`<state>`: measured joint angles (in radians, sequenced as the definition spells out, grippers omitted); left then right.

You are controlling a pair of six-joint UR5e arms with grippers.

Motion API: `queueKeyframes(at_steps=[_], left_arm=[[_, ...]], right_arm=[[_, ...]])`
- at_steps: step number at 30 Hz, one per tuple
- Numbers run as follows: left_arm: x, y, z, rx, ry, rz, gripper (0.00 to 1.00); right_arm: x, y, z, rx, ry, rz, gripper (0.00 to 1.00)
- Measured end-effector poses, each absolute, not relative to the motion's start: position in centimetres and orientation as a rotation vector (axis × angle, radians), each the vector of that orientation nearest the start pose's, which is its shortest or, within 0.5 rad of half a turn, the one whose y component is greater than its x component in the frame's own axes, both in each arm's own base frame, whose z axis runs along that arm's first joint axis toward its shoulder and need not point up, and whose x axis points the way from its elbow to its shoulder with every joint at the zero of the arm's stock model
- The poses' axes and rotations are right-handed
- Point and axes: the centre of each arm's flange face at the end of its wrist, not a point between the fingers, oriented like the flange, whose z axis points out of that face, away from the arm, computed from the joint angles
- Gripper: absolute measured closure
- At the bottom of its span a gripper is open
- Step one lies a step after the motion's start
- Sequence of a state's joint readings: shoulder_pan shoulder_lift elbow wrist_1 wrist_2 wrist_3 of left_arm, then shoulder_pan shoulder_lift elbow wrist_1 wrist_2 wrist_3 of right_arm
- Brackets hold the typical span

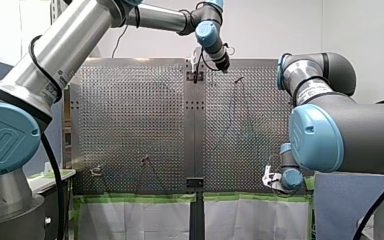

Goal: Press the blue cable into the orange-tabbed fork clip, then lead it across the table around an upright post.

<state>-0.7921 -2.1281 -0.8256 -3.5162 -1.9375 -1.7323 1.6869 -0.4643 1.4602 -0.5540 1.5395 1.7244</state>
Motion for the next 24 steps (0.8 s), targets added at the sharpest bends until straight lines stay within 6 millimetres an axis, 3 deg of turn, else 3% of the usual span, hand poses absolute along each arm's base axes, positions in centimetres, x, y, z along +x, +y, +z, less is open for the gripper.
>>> queueKeyframes(at_steps=[24], left_arm=[[39.7,-55.7,48.4,0.275,1.753,-0.387,0.0]], right_arm=[[21.2,-61.9,-10.9,1.571,-1.592,1.142,1.0]])
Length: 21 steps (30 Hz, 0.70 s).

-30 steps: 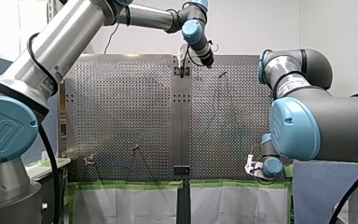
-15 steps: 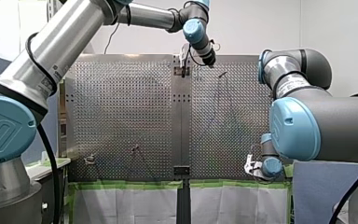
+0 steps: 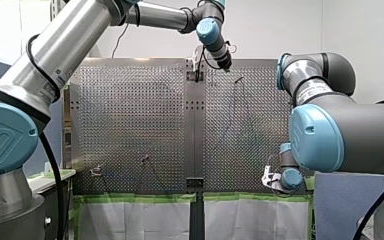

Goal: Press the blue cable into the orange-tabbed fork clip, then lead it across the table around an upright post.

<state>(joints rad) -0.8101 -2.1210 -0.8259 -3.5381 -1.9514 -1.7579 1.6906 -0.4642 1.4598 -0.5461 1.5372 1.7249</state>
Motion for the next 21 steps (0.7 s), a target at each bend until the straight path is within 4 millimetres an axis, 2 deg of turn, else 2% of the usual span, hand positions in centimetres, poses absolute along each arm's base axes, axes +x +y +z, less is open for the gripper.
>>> queueKeyframes(at_steps=[12,21], left_arm=[[40.3,-54.1,48.3,0.125,1.785,-0.326,0.0],[40.2,-54.0,48.4,0.11,1.784,-0.318,0.0]], right_arm=[[21.2,-61.9,-10.9,1.573,-1.593,1.141,1.0],[21.2,-61.9,-10.9,1.571,-1.594,1.142,1.0]])
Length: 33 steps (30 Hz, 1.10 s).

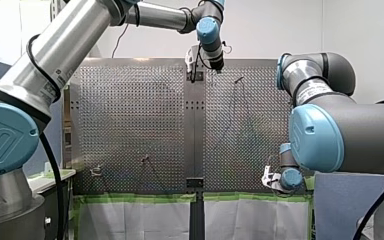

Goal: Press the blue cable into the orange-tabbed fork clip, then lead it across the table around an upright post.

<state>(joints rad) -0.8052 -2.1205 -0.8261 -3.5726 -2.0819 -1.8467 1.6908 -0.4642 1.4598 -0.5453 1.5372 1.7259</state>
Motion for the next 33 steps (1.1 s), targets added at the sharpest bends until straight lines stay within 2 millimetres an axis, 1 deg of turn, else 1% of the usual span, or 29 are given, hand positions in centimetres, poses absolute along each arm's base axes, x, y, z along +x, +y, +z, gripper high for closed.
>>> queueKeyframes(at_steps=[23,28,33], left_arm=[[39.6,-54.0,48.6,0.096,1.784,-0.311,0.0],[39.3,-53.3,49.6,0.088,1.761,-0.317,0.0],[38.7,-52.4,51.0,0.09,1.723,-0.382,0.0]], right_arm=[[21.2,-61.9,-10.9,1.574,-1.593,1.145,1.0],[21.3,-61.9,-10.9,1.576,-1.592,1.145,1.0],[21.3,-61.8,-10.9,1.576,-1.592,1.145,1.0]])
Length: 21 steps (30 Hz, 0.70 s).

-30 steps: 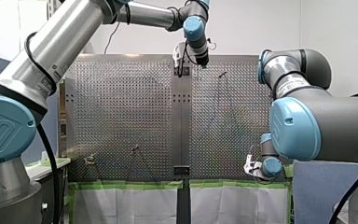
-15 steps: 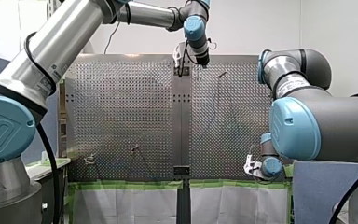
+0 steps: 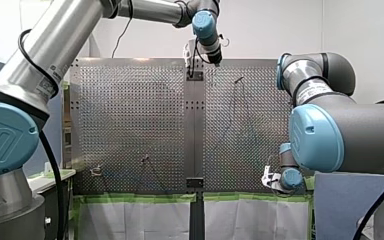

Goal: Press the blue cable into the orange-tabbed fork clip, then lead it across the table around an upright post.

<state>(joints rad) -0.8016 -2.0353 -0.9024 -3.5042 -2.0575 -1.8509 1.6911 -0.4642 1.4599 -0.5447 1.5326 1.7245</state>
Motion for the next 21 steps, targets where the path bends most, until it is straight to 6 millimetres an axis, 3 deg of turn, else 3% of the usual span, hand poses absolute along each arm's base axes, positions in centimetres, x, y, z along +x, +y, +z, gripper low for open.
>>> queueKeyframes(at_steps=[21], left_arm=[[35.9,-47.4,55.9,-0.059,1.555,-0.638,0.0]], right_arm=[[21.3,-61.8,-10.9,1.577,-1.593,1.144,1.0]])
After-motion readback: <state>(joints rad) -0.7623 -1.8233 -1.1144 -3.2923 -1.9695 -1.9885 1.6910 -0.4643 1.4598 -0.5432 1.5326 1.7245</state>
